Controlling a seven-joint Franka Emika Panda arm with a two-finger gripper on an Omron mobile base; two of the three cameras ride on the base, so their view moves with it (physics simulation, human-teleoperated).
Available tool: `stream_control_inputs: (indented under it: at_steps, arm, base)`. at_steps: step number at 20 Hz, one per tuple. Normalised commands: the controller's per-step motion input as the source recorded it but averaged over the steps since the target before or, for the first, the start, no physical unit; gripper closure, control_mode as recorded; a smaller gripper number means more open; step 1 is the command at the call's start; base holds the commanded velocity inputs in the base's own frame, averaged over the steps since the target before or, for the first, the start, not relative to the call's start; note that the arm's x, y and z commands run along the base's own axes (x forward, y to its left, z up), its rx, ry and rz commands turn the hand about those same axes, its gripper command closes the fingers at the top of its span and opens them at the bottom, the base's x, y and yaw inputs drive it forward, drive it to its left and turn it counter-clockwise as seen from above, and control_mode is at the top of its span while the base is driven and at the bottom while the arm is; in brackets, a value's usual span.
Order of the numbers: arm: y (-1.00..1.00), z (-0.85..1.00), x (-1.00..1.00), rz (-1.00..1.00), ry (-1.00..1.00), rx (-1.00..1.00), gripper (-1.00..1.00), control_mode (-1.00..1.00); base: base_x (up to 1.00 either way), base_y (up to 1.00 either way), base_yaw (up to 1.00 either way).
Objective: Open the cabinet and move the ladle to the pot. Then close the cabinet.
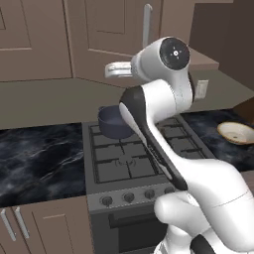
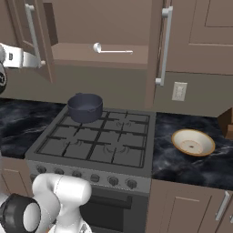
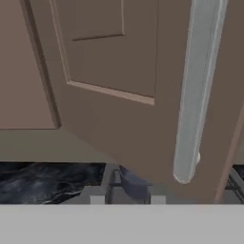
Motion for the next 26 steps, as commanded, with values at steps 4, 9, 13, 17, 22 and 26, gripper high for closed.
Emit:
stream_control_inputs:
  at_steps: [4, 9, 13, 17, 22, 26]
  arm:
    - [0.14, 0.38, -0.85, 0.0, 0.12, 0.05, -1.0, -1.0]
    - [-0.84, 0.45, -0.75, 0.0, 0.09, 0.1, -1.0, -1.0]
    - [-1.0, 0.08, -0.01, 0.0, 0.18, 0.16, -1.0, -1.0]
    - [-1.0, -0.13, 0.45, 0.0, 0.02, 0.21, -1.0, -1.0]
    - [-0.99, -0.17, 0.14, 0.05, -0.09, 0.23, -1.0, -1.0]
    - [-0.5, -0.33, 0.39, 0.04, -0.15, 0.19, -1.0, -1.0]
  base:
    - [0.0, 0.0, 0.0]
    - [0.0, 0.0, 0.0]
    - [0.0, 0.0, 0.0]
    - [0.0, 0.0, 0.0]
    - [0.0, 0.0, 0.0]
    - [0.0, 0.0, 0.0]
